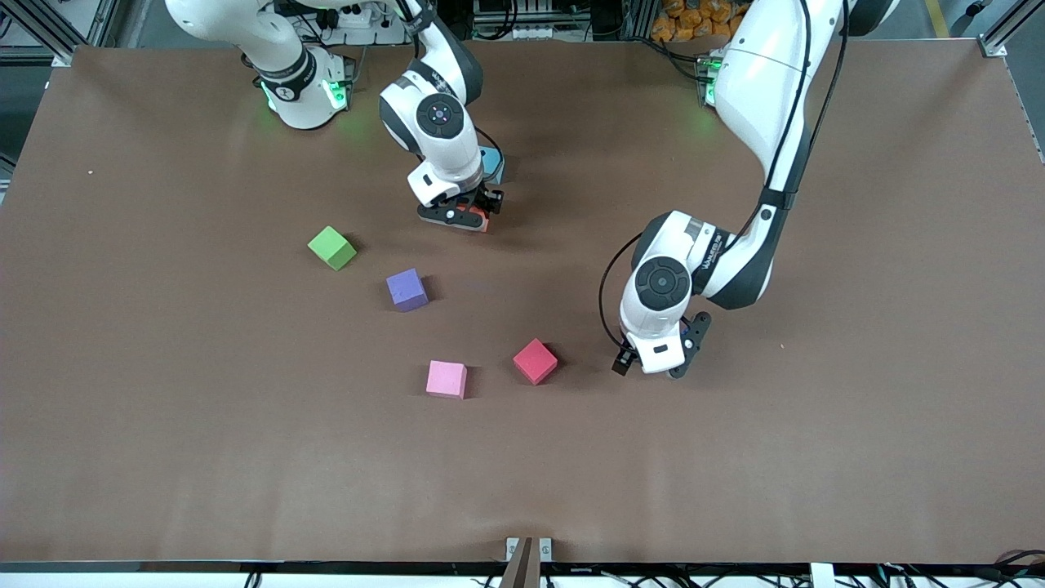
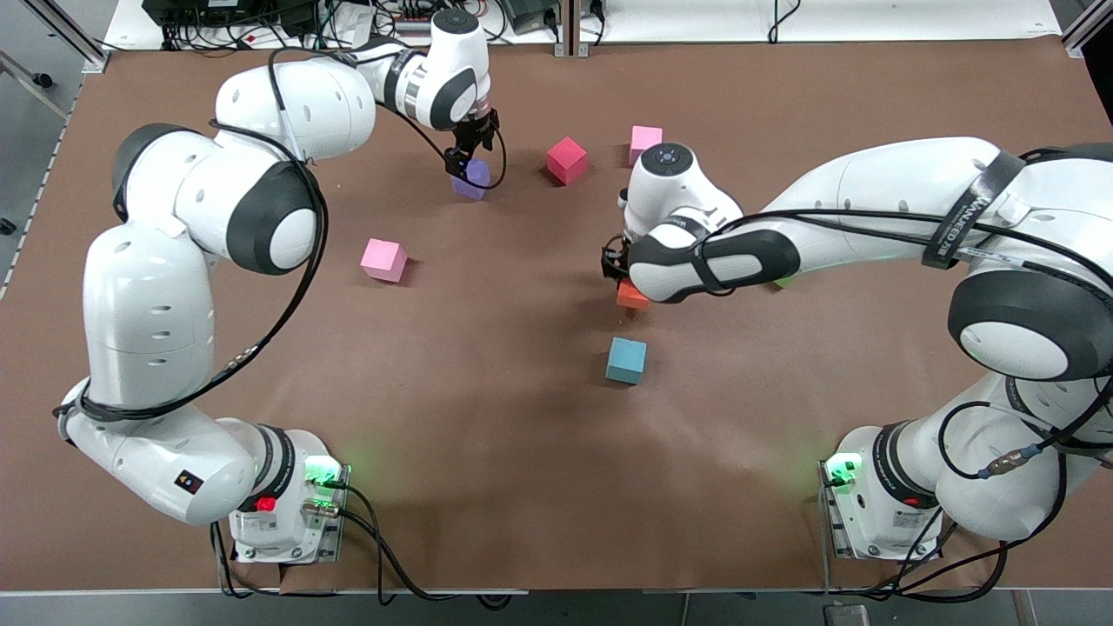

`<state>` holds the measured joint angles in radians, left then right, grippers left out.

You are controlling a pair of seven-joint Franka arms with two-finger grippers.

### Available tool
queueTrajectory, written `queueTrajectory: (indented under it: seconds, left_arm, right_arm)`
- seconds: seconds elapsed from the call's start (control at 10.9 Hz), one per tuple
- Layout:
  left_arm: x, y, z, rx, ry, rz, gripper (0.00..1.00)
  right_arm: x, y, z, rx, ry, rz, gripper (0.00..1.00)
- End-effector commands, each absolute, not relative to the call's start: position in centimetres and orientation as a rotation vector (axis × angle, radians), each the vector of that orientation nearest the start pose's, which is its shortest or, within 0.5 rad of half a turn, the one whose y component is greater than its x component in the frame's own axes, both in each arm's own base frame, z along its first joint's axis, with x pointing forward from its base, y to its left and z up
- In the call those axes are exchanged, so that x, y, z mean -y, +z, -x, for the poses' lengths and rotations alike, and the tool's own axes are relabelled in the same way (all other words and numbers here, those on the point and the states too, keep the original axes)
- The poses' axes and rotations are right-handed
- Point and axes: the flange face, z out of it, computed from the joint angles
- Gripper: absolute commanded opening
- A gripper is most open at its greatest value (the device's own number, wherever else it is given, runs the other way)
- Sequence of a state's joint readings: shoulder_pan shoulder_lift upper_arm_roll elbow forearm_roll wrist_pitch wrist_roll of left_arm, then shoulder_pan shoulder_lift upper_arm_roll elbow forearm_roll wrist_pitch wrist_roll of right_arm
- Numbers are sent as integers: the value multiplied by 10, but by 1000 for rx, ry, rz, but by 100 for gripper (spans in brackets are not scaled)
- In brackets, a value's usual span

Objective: Arrange blocks into number 1
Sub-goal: 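Grasp a purple cube with the left gripper while the right gripper carries orange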

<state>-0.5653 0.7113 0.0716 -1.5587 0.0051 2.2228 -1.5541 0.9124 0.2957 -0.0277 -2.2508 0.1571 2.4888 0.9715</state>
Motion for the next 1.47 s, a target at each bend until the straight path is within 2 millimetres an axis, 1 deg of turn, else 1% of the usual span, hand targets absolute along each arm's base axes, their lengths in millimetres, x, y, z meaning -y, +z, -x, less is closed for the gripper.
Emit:
queueTrajectory:
  seconds: [0.0, 0.28, 0.55, 0.64, 0.74, 0.92, 1.01, 1.11, 1.2, 1.29, 1.38]
  left_arm:
    - [334, 217, -611, 1584, -9, 2635, 100]
    - [331, 211, -609, 1610, 2, 2606, 100]
    - [332, 196, -604, 1590, 9, 2588, 100]
    - [328, 199, -607, 1574, 9, 2601, 14]
    - [330, 198, -605, 1556, 12, 2611, 0]
    - [334, 199, -603, 1519, 12, 2632, 0]
    - [340, 203, -600, 1446, 14, 2676, 0]
    - [352, 208, -593, 1368, 23, 2703, 0]
    - [361, 227, -589, 1293, 13, 2738, 0]
    - [374, 248, -582, 1257, 4, 2770, 0]
    - [387, 266, -575, 1237, -16, 2804, 0]
  right_arm:
    - [-424, 223, -316, -270, 174, 3131, 56]
    - [-433, 215, -299, -232, 191, 3143, 56]
    - [-434, 211, -296, -226, 196, 3147, 56]
    - [-435, 207, -293, -220, 205, 3153, 56]
    - [-436, 207, -292, -216, 206, 3153, 56]
    - [-438, 206, -287, -202, 209, 3157, 56]
    - [-440, 206, -285, -204, 208, 3156, 56]
    - [-441, 206, -283, -204, 209, 3158, 58]
    - [-443, 205, -281, -197, 208, 3159, 60]
    - [-444, 204, -279, -188, 210, 3162, 68]
    - [-444, 206, -279, -189, 209, 3160, 100]
